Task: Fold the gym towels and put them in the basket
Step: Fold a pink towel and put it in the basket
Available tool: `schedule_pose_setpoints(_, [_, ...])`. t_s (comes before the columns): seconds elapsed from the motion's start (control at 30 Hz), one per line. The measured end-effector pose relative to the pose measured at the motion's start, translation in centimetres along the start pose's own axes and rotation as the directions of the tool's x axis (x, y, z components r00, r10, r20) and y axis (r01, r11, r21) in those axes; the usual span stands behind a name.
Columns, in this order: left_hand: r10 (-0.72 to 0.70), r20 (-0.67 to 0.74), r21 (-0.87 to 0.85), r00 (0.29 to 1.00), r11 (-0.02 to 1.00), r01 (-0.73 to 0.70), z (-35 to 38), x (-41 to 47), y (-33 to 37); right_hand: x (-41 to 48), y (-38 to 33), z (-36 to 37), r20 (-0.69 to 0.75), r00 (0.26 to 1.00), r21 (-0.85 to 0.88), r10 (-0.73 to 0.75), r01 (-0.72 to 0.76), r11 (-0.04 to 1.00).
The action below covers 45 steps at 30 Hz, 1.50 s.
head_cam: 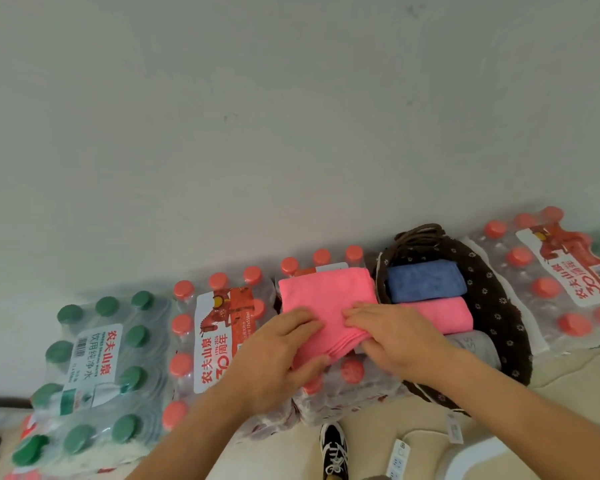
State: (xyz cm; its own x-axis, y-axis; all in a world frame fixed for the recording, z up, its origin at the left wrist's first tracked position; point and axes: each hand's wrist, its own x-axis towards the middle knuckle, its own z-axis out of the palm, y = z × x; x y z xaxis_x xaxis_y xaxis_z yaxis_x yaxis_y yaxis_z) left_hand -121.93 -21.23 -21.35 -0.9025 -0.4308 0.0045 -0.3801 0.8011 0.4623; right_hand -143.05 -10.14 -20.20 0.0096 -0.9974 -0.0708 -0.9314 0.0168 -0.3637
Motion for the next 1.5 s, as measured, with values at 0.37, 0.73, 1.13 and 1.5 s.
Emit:
schedule_pose_setpoints(0.37, [-0.03, -0.189, 0.168, 0.982, 0.984, 0.063, 1.7, -1.5, 1.7, 0.4, 0.1, -3.2, 0.224, 0.969, 0.218, 0.105, -0.155, 0.964])
schedule_pose_setpoints(0.73, [-0.259, -0.198, -0.281, 0.945, 0.939, 0.198, 1.0, 0.5, -0.2, -0.7, -0.1, -1.7, 0.044, 0.977, 0.314, 0.21, -0.213, 0.925])
schedule_pose_setpoints(1.13, [-0.481, -0.351, -0.292, 0.804, 0.871, 0.394, 2.1, 3.6, 0.9, 1.1, 0.7, -0.2, -0.119, 0.912, 0.464, 0.393, -0.299, 0.834])
schedule_pose_setpoints(1.5, [-0.523, -0.341, -0.25, 0.781, 0.852, 0.461, 2.2, 4.8, 1.1, 2.3, 1.5, -0.2, -0.007, 0.884, 0.615, 0.467, -0.365, 0.699])
